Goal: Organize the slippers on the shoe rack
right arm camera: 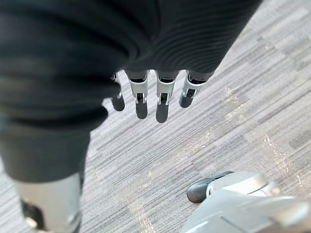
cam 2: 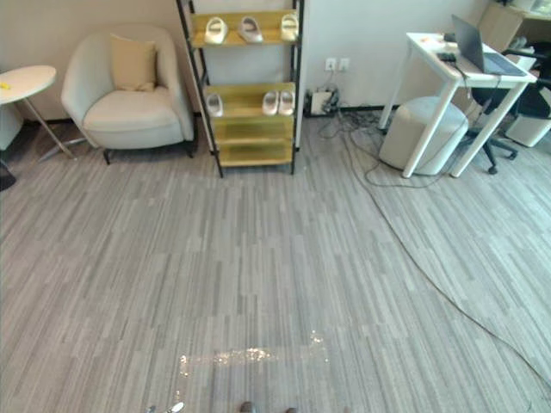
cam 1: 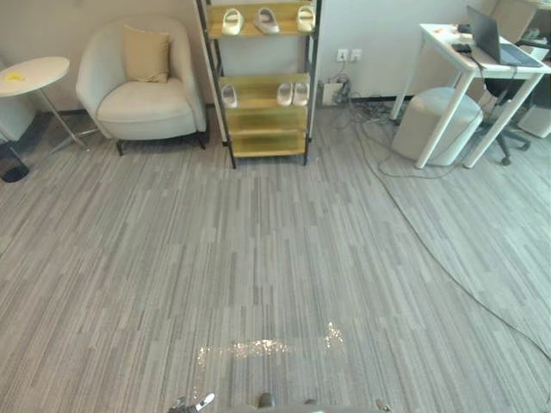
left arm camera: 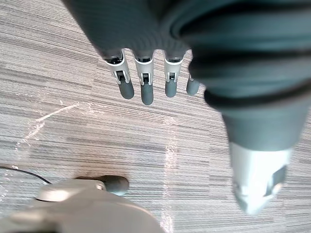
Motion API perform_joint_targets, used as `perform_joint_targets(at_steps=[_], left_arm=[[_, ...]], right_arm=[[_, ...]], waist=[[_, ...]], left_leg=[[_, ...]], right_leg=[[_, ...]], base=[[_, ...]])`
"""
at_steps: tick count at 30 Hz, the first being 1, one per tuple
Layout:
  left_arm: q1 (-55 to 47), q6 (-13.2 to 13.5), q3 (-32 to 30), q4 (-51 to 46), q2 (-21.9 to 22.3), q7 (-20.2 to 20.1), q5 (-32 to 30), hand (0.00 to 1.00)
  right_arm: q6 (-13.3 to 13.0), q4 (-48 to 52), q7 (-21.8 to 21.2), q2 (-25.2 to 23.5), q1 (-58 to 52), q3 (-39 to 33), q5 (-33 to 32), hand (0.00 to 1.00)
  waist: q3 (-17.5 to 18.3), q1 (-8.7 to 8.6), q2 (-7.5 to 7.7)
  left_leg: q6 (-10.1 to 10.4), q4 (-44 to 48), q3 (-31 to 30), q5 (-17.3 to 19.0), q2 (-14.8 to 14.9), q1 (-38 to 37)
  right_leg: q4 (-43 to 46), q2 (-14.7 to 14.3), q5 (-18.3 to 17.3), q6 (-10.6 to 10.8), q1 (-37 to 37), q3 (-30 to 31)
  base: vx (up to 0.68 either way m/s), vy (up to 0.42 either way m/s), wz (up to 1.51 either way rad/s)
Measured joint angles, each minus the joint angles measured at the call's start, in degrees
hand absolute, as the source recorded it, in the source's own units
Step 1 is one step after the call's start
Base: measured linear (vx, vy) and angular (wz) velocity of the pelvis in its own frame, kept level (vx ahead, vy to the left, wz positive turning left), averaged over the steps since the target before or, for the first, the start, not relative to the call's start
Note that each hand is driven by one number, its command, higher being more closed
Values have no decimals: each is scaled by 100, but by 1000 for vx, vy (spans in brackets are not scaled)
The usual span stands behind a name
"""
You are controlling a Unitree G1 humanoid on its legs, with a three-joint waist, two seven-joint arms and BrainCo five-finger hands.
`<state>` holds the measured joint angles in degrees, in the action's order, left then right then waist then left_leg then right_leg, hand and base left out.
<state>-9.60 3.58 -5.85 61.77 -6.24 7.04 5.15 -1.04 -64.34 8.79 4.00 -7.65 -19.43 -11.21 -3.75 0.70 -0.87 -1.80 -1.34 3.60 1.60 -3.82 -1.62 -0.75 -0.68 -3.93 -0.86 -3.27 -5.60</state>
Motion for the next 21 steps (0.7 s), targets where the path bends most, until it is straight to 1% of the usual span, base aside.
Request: perform_joint_targets(at_steps=[5,7,8,9,12,21], left_arm=[[212,12,6,78,23,-2,-6,0],[254,70,13,76,36,-3,-11,0],[255,70,13,76,37,-3,-12,0],[279,72,17,77,44,-6,-32,0],[309,73,17,77,44,-25,-39,0],[330,76,14,73,26,-42,-40,0]], right_arm=[[-51,-1,15,-59,341,-67,11,0],[-62,8,13,-172,492,-64,93,0],[-62,8,13,-176,495,-64,108,0],[-62,11,7,-168,544,-59,234,0],[-59,10,6,-174,555,-52,258,0],[-30,-1,8,-172,648,21,449,0]], waist=[[-116,21,-30],[-215,79,-41],[-215,82,-41],[-216,120,-49],[-238,159,-41],[-285,174,-8]], left_leg=[[2,-100,-95,1,-1,-114],[20,-179,-101,-10,7,-243],[20,-180,-101,-10,7,-243],[20,-190,-109,-10,6,-243],[22,-202,-129,-12,1,-243],[31,-257,-255,-35,-25,-243]], right_leg=[[-152,-16,8,12,-159,-50],[-171,-26,-2,28,-253,-49],[-171,-26,-3,29,-254,-49],[-173,-25,-7,35,-253,-53],[-169,-19,-24,62,-252,-76],[-173,-3,-47,93,-257,-230]], base=[[51,-20,7],[0,0,0],[0,0,0],[0,0,0],[-12,-1,2],[2,-4,7]])
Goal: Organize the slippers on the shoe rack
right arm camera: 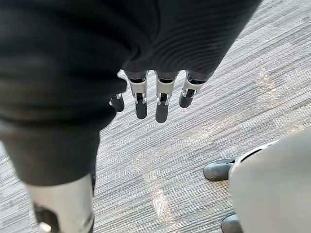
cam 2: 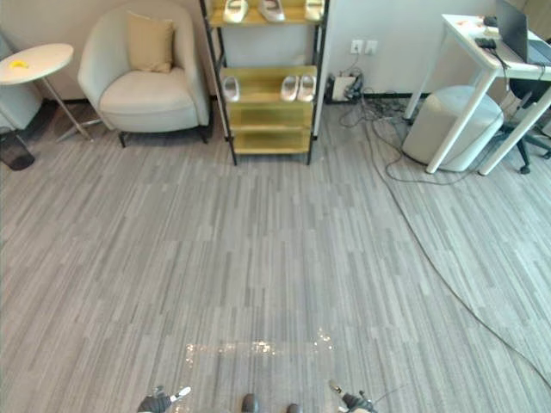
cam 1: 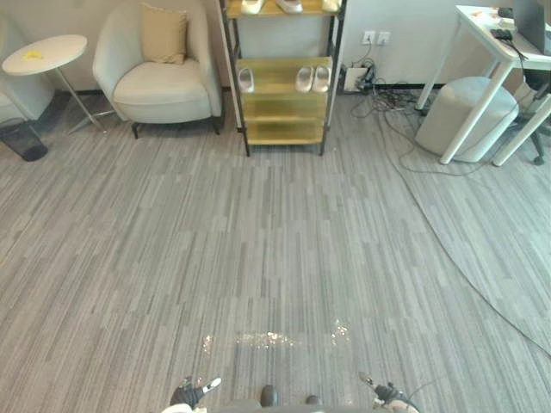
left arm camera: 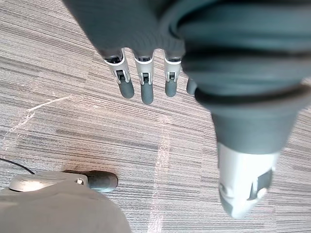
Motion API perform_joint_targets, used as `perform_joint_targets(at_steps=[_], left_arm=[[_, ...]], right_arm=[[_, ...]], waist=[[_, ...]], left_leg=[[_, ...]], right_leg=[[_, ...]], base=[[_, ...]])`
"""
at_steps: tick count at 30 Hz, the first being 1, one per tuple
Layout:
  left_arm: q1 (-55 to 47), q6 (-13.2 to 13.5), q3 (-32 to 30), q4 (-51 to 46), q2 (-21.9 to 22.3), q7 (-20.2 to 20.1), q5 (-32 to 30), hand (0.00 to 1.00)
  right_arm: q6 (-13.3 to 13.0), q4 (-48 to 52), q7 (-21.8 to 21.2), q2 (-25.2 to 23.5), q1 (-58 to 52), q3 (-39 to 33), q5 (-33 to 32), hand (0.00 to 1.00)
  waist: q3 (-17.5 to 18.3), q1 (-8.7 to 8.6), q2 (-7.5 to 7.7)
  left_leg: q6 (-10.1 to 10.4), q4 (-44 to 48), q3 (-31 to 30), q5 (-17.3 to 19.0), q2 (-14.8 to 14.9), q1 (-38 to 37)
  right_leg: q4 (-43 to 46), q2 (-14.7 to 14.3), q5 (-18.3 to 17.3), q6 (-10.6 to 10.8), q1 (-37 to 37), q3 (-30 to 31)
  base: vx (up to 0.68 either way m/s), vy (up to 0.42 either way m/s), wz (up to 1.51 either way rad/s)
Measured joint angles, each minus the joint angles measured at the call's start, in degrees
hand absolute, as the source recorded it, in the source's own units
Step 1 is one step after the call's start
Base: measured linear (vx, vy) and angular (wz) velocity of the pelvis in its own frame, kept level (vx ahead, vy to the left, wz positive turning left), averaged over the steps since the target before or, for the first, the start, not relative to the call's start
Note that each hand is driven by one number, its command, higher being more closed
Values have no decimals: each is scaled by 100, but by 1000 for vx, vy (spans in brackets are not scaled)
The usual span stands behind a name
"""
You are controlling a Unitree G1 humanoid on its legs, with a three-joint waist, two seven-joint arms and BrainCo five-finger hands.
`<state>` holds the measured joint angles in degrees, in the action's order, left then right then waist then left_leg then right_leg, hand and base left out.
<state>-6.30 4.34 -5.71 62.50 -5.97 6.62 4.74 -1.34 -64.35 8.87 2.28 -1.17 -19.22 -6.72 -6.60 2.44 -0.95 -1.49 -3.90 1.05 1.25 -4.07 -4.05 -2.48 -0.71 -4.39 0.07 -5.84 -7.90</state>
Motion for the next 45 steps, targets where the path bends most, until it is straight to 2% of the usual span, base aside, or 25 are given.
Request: perform_joint_targets(at_steps=[14,16,18,20,21,23,24,25,28,30,31,32,33,34,35,36,37,38,40,41,42,43,44,45], left_arm=[[30,-2,0,-14,-3,9,-1,0],[53,-2,-7,-16,-11,38,0,0],[101,-3,-50,-94,-29,60,0,0],[85,-13,-403,-259,64,68,3,0],[89,-18,-497,-305,78,67,11,0],[50,-16,-789,-552,207,86,73,0],[-4,-16,-863,-610,239,90,124,0],[-10,-15,-858,-626,251,90,165,0],[5,-6,-878,-656,305,95,221,0],[-29,-5,-889,-657,313,103,217,0],[-90,8,-891,-620,330,105,220,0],[-45,8,-906,-552,262,108,219,0],[-34,13,-911,-580,225,116,215,0],[33,22,-909,-569,198,147,213,0],[55,13,-896,-553,189,178,212,0],[69,-1,-799,-556,137,211,212,0],[91,-11,-757,-551,120,212,201,0],[139,-28,-655,-547,63,210,203,0],[292,-23,-600,-568,88,212,213,0],[449,-14,-608,-588,178,211,223,0],[511,-12,-620,-592,236,212,231,0],[599,-11,-622,-594,346,209,261,0],[656,-9,-626,-594,467,204,274,0],[685,-9,-617,-593,491,201,274,0]], right_arm=[[1,0,3,3,128,154,6,0],[0,2,5,0,140,175,7,0],[-3,23,9,-4,157,230,6,0],[-17,148,20,-2,167,364,4,0],[-17,235,26,-10,166,418,3,0],[-27,338,42,-27,116,606,2,0],[-23,341,64,-19,112,647,3,0],[-17,363,78,-15,115,650,3,0],[-10,492,80,-36,168,644,4,0],[-16,488,90,-62,224,639,4,0],[-22,462,89,-23,220,637,6,0],[-9,437,85,-97,241,661,8,0],[-9,502,82,-191,232,707,16,0],[-15,532,72,-299,235,789,64,0],[-14,529,63,-329,224,850,78,0],[-17,550,45,-408,217,891,199,0],[-20,589,39,-426,208,893,214,0],[-36,728,16,-457,139,915,216,0],[-63,747,5,-435,72,927,225,0],[-60,904,5,-434,28,916,226,0],[-65,962,4,-438,31,916,228,0],[-85,965,1,-435,98,900,227,0],[-86,937,2,-423,160,854,226,0],[-88,936,1,-416,161,846,224,0]], waist=[[-64,17,4],[-108,24,30],[-205,44,71],[-359,101,52],[-390,104,66],[-522,173,61],[-533,217,67],[-528,234,46],[-515,406,33],[-463,451,111],[-438,516,91],[-406,570,207],[-355,601,319],[-328,667,413],[-328,698,439],[-340,729,496],[-342,719,494],[-346,688,486],[-361,631,454],[-389,565,397],[-391,493,393],[-410,378,385],[-424,346,363],[-424,338,362]], left_leg=[[8,-7,-70,5,-13,12],[118,70,-57,91,-11,58],[167,788,-9,466,17,422],[276,2336,190,1069,197,1035],[321,2971,285,1117,258,1307],[255,4829,541,1081,519,2099],[256,5253,614,1177,677,2350],[321,5302,624,1250,753,2532],[374,4043,605,1177,745,2903],[385,2809,576,686,532,2984],[402,2427,484,274,467,2926],[139,2546,565,222,304,2911],[71,2546,653,343,243,2894],[-32,2713,789,562,245,2759],[-67,2780,817,710,237,2613],[-137,2788,919,1016,212,2107],[-143,2763,919,1085,209,1962],[-165,2653,917,1241,198,1584],[-163,2343,864,1349,188,1026],[-152,2027,762,1387,195,588],[-142,1939,714,1400,214,419],[-123,1755,612,1426,275,112],[-121,1573,597,1426,369,-223],[-121,1537,576,1426,399,-326]], right_leg=[[-38,12,-14,-3,-22,-100],[41,24,-106,-44,15,-104],[258,39,-296,-81,140,-112],[448,-37,-514,-243,139,-99],[447,-51,-545,-288,84,-100],[513,-62,-640,-447,-169,-53],[552,-58,-741,-448,-262,13],[573,-38,-813,-439,-338,73],[616,167,-998,-257,-405,206],[624,441,-1204,-51,-444,262],[611,494,-1322,39,-486,353],[698,648,-1401,59,-564,434],[912,750,-1372,22,-448,454],[1701,853,-1321,134,-183,549],[2189,886,-1265,247,-81,582],[3831,986,-938,833,414,729],[4358,978,-869,953,589,778],[5521,967,-793,1059,1048,797],[6481,1004,-853,933,1665,500],[6555,1087,-969,657,2165,119],[6404,1107,-1025,563,2350,-33],[5868,1075,-1116,471,2555,-244],[4929,937,-1108,443,2673,-299],[4412,859,-1037,390,2712,-257]], base=[[-1,-1,2],[-3,-5,3],[-3,-20,0],[10,-41,-13],[39,-40,-11],[129,3,-26],[244,39,-31],[235,53,-25],[383,154,-28],[398,176,-22],[505,238,-37],[539,229,-32],[593,210,-32],[608,207,-25],[702,265,-46],[557,221,-34],[528,190,-35],[486,144,-12],[459,102,4],[352,39,24],[454,9,38],[572,-51,32],[577,-71,27],[560,-110,26]])
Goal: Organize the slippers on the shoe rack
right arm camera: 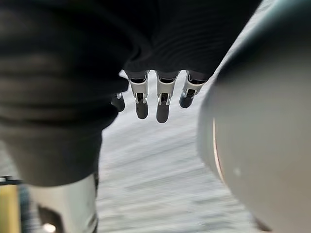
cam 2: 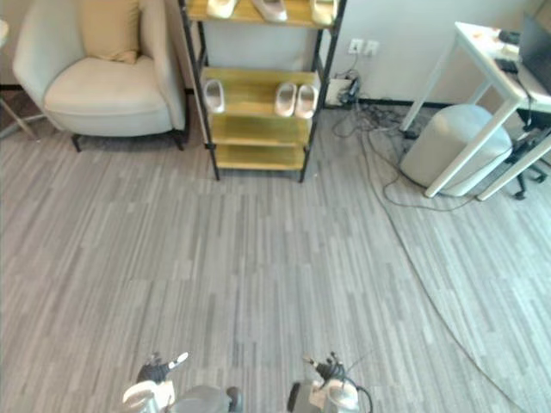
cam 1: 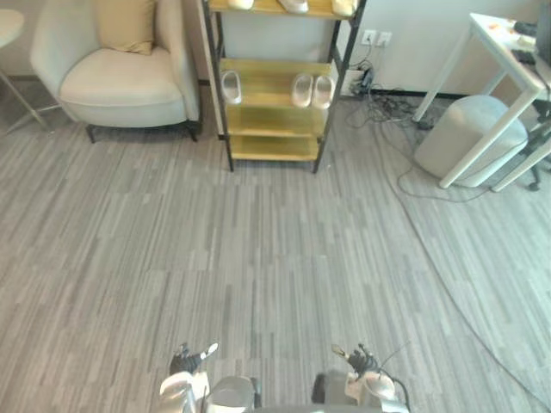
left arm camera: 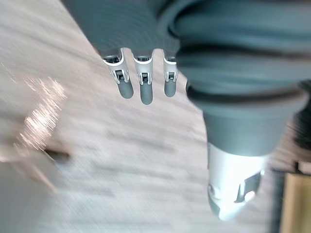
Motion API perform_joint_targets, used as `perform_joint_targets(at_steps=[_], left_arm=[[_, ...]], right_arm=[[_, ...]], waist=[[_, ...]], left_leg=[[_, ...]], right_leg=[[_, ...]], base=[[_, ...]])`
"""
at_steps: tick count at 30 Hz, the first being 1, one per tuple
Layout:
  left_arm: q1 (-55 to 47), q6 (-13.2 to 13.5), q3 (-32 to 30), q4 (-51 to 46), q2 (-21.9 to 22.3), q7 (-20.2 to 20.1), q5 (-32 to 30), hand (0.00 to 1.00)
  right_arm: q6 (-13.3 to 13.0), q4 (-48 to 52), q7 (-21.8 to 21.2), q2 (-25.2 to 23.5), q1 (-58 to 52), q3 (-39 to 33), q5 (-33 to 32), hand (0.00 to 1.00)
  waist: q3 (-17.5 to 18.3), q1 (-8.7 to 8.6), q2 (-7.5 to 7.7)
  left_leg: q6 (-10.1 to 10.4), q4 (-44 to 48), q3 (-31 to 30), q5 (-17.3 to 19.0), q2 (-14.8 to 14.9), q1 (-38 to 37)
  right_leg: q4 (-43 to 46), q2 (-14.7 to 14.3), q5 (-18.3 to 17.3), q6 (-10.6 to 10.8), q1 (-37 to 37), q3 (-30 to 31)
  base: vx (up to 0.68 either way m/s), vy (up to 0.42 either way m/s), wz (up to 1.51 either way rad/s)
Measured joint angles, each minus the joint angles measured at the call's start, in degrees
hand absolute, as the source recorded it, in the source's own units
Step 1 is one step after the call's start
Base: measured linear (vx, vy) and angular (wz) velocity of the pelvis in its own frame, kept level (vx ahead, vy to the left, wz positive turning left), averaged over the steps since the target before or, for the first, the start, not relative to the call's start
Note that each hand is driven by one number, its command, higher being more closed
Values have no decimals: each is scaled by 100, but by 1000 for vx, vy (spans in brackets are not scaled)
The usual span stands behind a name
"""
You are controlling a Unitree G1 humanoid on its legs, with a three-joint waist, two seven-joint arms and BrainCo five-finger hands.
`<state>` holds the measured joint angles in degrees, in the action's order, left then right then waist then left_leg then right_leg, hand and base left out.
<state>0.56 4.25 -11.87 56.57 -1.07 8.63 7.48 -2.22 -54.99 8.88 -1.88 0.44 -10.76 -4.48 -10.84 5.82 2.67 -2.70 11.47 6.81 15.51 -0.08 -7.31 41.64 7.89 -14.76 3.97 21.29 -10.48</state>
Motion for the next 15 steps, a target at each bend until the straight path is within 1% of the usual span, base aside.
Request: perform_joint_targets(at_steps=[1,2,3,4,5,6,7,8,9,10,11,12,13,14,15], left_arm=[[32,7,8,4,76,0,-6,0],[52,9,16,6,116,-3,-10,0],[28,7,-25,19,158,0,-20,0],[-9,8,-68,22,176,-2,-34,0],[-34,-1,-144,56,252,16,-58,0],[-133,4,-286,57,365,9,-72,0],[-119,3,-338,55,383,15,-73,0],[-125,-4,-494,57,413,13,-78,0],[-145,-13,-526,54,418,8,-82,0],[-226,-13,-516,24,392,6,-103,0],[-216,-12,-506,-9,374,2,-142,0],[-217,-10,-456,-87,270,-8,-176,0],[-226,-3,-380,-142,213,-12,-176,0],[-235,6,-339,-187,232,-23,-172,0],[-244,18,-365,-237,245,-24,-159,0]], right_arm=[[0,-8,2,13,12,-4,-1,0],[2,-34,3,36,26,-5,-3,0],[6,-96,4,83,17,-4,-3,0],[14,-128,-4,94,0,-3,-11,0],[27,-184,-3,205,110,-4,-1,0],[29,-234,5,281,136,-15,5,0],[43,-237,4,291,146,-12,5,0],[44,-213,5,301,141,4,3,0],[35,-201,15,307,144,35,-1,0],[56,-211,25,285,126,43,-12,0],[55,-212,38,233,82,46,-13,0],[53,-216,60,176,71,63,-22,0],[59,-231,65,163,35,114,-27,0],[60,-229,67,149,23,145,-38,0],[63,-227,74,150,28,144,-53,0]], waist=[[2,-31,2],[15,-88,17],[43,-161,72],[89,-183,155],[84,-205,-121],[218,-206,-336],[211,-205,-419],[176,-216,-558],[109,-207,-670],[45,-130,-668],[7,-72,-675],[-36,6,-568],[-31,42,-488],[-39,73,-458],[-37,92,-447]], left_leg=[[19,-63,-109,11,26,-94],[124,-71,-295,71,19,-170],[333,-79,-569,219,-18,-324],[381,-69,-737,313,-42,-415],[392,-31,-883,377,154,-508],[409,489,-1079,369,341,-290],[409,905,-1108,367,424,-134],[580,1969,-1090,235,549,266],[697,3225,-1028,-286,734,754],[743,4204,-920,-338,962,1118],[744,4742,-789,-182,1064,1424],[760,4953,-689,-43,1031,1780],[711,4855,-566,27,993,2074],[629,4554,-450,117,945,2384],[609,4044,-304,202,867,2663]], right_leg=[[-915,-157,255,-63,18,179],[-1805,-280,713,-127,5,481],[-2321,-311,1365,-242,-12,666],[-2282,-332,1691,-321,-3,765],[-1959,-467,1489,-389,4,551],[-1904,-569,1131,-484,-94,403],[-1937,-623,1052,-533,-190,305],[-2053,-776,910,-604,-440,218],[-2251,-962,818,-688,-840,190],[-2460,-1096,709,-812,-1225,187],[-2590,-1163,562,-917,-1578,205],[-2716,-1153,435,-941,-1907,216],[-2880,-1139,363,-941,-2130,230],[-3021,-1126,364,-878,-2347,251],[-3171,-1102,319,-832,-2517,279]], base=[[364,-104,50],[477,-175,89],[531,-258,98],[546,-273,77],[648,-313,57],[532,-232,37],[618,-286,35],[513,-244,14],[504,-214,3],[480,-154,-10],[462,-121,-11],[421,-128,-3],[412,-129,0],[394,-78,-3],[418,-39,-6]])
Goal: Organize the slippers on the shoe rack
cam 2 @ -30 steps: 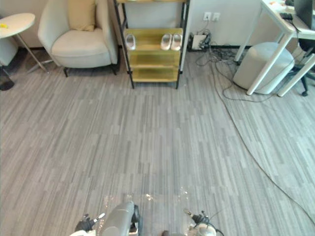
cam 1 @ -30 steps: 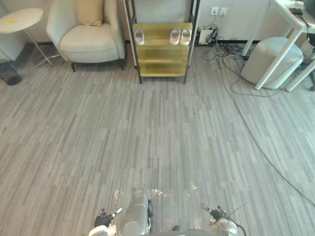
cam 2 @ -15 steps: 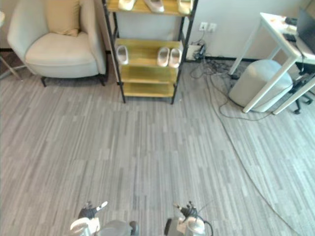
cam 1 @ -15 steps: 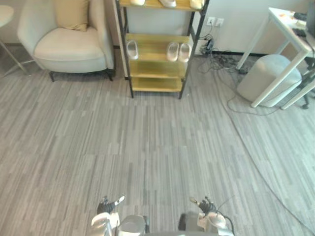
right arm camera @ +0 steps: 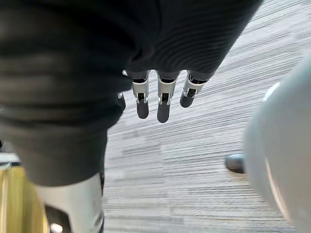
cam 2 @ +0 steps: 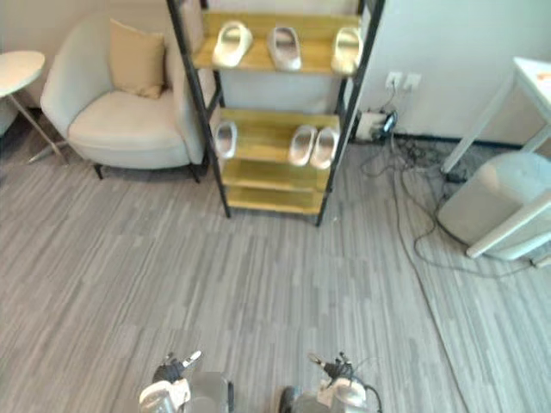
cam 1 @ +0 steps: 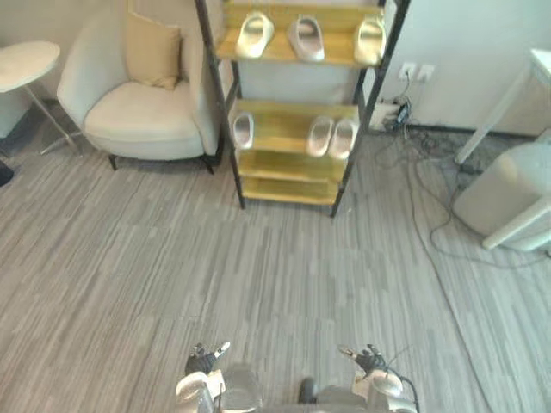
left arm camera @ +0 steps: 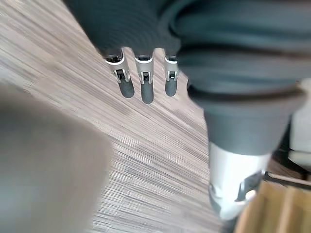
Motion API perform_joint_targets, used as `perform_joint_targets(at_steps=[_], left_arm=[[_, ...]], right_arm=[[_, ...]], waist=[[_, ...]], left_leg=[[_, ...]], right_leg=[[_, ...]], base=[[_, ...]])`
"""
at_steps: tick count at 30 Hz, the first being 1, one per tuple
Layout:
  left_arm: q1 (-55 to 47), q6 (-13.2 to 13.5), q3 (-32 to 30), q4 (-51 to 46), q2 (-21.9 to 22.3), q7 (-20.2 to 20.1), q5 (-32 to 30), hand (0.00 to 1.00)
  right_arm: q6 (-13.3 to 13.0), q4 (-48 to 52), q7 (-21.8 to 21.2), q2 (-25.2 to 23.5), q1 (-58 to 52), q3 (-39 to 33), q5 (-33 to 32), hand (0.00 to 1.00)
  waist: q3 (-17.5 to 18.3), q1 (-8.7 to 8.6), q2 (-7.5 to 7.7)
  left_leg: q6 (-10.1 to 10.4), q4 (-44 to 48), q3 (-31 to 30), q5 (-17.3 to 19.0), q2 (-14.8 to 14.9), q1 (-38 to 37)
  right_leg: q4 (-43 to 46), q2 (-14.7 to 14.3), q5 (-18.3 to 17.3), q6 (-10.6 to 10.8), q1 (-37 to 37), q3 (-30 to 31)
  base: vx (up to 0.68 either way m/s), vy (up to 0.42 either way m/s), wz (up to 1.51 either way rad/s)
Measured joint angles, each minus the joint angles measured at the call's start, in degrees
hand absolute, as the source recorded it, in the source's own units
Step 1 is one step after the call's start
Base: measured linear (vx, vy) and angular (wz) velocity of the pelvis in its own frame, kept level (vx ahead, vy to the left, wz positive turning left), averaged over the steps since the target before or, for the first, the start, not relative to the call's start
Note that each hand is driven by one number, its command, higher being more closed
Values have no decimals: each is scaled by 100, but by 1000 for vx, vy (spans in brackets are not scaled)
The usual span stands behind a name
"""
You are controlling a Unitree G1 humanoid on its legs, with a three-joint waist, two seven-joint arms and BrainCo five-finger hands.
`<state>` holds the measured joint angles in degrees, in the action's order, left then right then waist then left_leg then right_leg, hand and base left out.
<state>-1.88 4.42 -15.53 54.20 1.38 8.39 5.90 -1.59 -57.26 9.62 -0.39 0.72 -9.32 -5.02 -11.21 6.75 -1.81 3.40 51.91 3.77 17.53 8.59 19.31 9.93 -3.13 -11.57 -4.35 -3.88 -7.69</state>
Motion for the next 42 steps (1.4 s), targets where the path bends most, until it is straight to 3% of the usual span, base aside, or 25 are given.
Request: perform_joint_targets(at_steps=[2,4,5,6,8,10,11,13,15,18,19,21,22,23,26,27,29,30,32,34,35,36,40,42], left_arm=[[2,19,-10,-48,-2,-19,-10,0],[7,28,29,-59,8,-19,-1,0],[9,34,54,-65,22,-21,25,0],[8,31,68,-63,-22,-35,38,0],[6,24,139,-36,-180,-99,-3,0],[86,-5,223,84,-304,-105,-12,0],[117,-39,303,181,-344,-102,-11,0],[116,-48,338,229,-314,-105,-11,0],[160,-47,351,236,-277,-107,-10,0],[176,-43,360,268,-212,-121,-10,0],[170,-44,354,278,-215,-127,-14,0],[139,-39,300,278,-235,-127,-19,0],[143,-34,149,355,-73,-114,-41,0],[136,-34,126,366,-53,-116,-45,0],[83,-40,56,376,98,-110,-134,0],[94,-55,21,376,97,-114,-140,0],[113,-60,-54,344,44,-125,-143,0],[111,-56,-36,315,14,-130,-143,0],[110,-53,-13,233,-13,-132,-144,0],[110,-41,110,207,-44,-132,-141,0],[122,-35,149,209,-53,-132,-139,0],[116,-31,181,242,-40,-130,-136,0],[86,-29,193,354,-190,-125,-141,0],[83,-31,199,386,-205,-127,-143,0]], right_arm=[[0,-5,10,22,26,-12,1,0],[-3,-41,10,36,43,-92,-1,0],[0,-60,5,32,11,-106,5,0],[11,-70,-2,-10,-66,-103,16,0],[12,-31,-11,-180,-89,-61,44,0],[8,-21,-60,-271,-159,-59,55,0],[9,-14,-72,-266,-239,-70,55,0],[-29,196,-84,-219,-303,-72,58,0],[-66,225,-116,-241,-263,-125,58,0],[-71,214,-132,-195,-198,-203,55,0],[-63,190,-134,-177,-154,-225,54,0],[-63,129,-132,-175,-161,-238,54,0],[-63,121,-163,-53,-98,-271,58,0],[-67,122,-167,-43,-93,-288,57,0],[-65,11,-184,39,-20,-369,54,0],[-63,6,-178,47,-22,-371,53,0],[-49,-25,-169,39,-93,-350,40,0],[-45,-41,-157,37,-109,-348,36,0],[-49,-32,-124,41,-105,-351,29,0],[-46,-28,-74,23,-63,-351,1,0],[-44,-34,-63,16,-78,-350,0,0],[-37,-48,-59,39,-111,-351,1,0],[-4,-30,-51,-113,-197,-349,5,0],[-1,-30,-53,-202,-202,-343,25,0]], waist=[[3,46,21],[23,147,54],[40,261,75],[124,290,189],[253,296,467],[206,267,592],[195,206,591],[167,98,476],[157,39,487],[155,-79,477],[153,-81,485],[162,-83,552],[194,-79,292],[208,-77,263],[237,-103,-14],[218,-120,-36],[157,-103,48],[134,-102,79],[113,-84,140],[118,-50,128],[133,-52,98],[155,-52,6],[274,-31,230],[286,-31,246]], left_leg=[[-47,-1554,192,-159,-305,257],[-88,-3135,214,-776,-554,200],[-210,-3339,230,-1310,-573,122],[-408,-3322,307,-1572,-679,39],[-524,-3315,438,-1310,-807,-115],[-622,-3311,492,-962,-940,-652],[-655,-3323,457,-761,-1017,-996],[-683,-3498,377,-520,-1042,-1648],[-685,-3877,209,-449,-1031,-2272],[-550,-4238,11,-366,-929,-2770],[-451,-4332,-59,-302,-917,-2883],[-290,-4368,-300,-149,-1004,-3133],[-260,-4301,-568,22,-798,-3329],[-258,-4273,-606,18,-775,-3312],[-212,-3637,-806,-9,-562,-3028],[-144,-3059,-801,-48,-498,-2845],[283,-1373,-618,-146,-336,-2240],[247,-943,-412,22,-230,-2031],[131,-857,-129,314,-70,-1551],[180,-1626,-160,362,-34,-1163],[137,-2244,-302,239,-49,-1035],[235,-2806,-464,-341,-54,-1022],[67,-3078,-88,-423,-365,-1340],[17,-3126,66,-395,-440,-1424]], right_leg=[[-304,132,-68,109,-335,69],[-552,242,-184,290,-592,179],[-590,286,-332,373,-741,282],[-456,400,-471,454,-824,377],[642,617,-538,552,-363,460],[2922,849,-245,1150,449,524],[4065,971,-193,1199,836,486],[4780,1167,-258,1091,1323,165],[4297,1246,-417,915,1702,-277],[2426,944,-271,784,2064,-351],[1542,794,127,687,2141,-216],[663,660,1080,488,2103,-33],[890,482,1262,235,2029,-60],[891,466,1200,208,2024,-77],[780,300,828,124,1861,-320],[606,222,780,72,1634,-384],[157,179,709,-3,926,-439],[34,174,684,-32,679,-445],[-201,200,673,-14,340,-419],[-220,266,617,89,269,-303],[-185,303,565,215,257,-250],[-119,297,485,351,248,-178],[-155,614,439,582,166,108],[-267,696,488,662,166,250]], base=[[511,68,-11],[556,147,-31],[580,202,-50],[598,197,-41],[601,185,-28],[601,213,-12],[538,168,15],[550,135,33],[537,57,44],[450,-28,46],[455,-83,44],[593,-173,57],[511,-174,48],[489,-186,36],[425,-169,21],[504,-193,27],[438,-132,27],[320,-57,17],[243,2,-6],[182,103,-26],[163,204,-26],[143,222,-31],[142,177,-22],[100,165,-38]])
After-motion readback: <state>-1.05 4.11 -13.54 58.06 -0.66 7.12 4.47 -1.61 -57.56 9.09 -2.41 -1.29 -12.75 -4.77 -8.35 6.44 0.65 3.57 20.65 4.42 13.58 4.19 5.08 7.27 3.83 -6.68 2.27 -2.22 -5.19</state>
